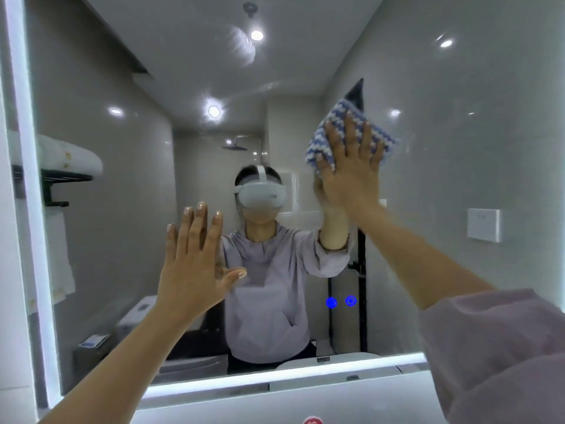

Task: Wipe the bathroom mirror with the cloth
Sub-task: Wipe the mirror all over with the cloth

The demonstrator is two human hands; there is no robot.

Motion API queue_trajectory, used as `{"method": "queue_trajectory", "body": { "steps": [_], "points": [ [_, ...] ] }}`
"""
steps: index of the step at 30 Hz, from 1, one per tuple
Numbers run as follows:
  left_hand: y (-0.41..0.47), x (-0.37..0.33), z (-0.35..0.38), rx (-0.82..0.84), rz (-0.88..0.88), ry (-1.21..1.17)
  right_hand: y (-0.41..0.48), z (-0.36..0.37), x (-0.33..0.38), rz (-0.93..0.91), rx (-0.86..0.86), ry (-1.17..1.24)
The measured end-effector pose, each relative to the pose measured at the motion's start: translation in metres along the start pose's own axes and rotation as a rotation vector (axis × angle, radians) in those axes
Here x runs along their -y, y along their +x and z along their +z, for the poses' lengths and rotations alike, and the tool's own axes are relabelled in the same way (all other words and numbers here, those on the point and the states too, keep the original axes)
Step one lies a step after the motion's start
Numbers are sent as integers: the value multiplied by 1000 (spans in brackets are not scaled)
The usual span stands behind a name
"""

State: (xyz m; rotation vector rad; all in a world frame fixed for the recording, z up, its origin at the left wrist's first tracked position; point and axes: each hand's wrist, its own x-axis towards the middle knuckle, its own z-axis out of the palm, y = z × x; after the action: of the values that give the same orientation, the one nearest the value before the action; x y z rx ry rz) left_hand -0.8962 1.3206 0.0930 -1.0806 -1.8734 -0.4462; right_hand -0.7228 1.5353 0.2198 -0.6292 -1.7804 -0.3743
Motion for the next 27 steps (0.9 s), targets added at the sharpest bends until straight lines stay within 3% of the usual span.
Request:
{"method": "queue_trajectory", "body": {
  "steps": [9, 15, 20, 27],
  "points": [
    [-1, -1, -4, 0, 10, -32, -157, 50, 28, -383, 140, -91],
    [-1, -1, -7, 17, 9, -21, -172, 42, 8, -513, 166, -102],
    [-2, -5, -11, 1, 16, -33, -165, 32, -35, -442, 149, -106],
    [-2, -4, -14, 39, 20, -18, -155, 8, -124, -132, 164, -183]
  ]
}}
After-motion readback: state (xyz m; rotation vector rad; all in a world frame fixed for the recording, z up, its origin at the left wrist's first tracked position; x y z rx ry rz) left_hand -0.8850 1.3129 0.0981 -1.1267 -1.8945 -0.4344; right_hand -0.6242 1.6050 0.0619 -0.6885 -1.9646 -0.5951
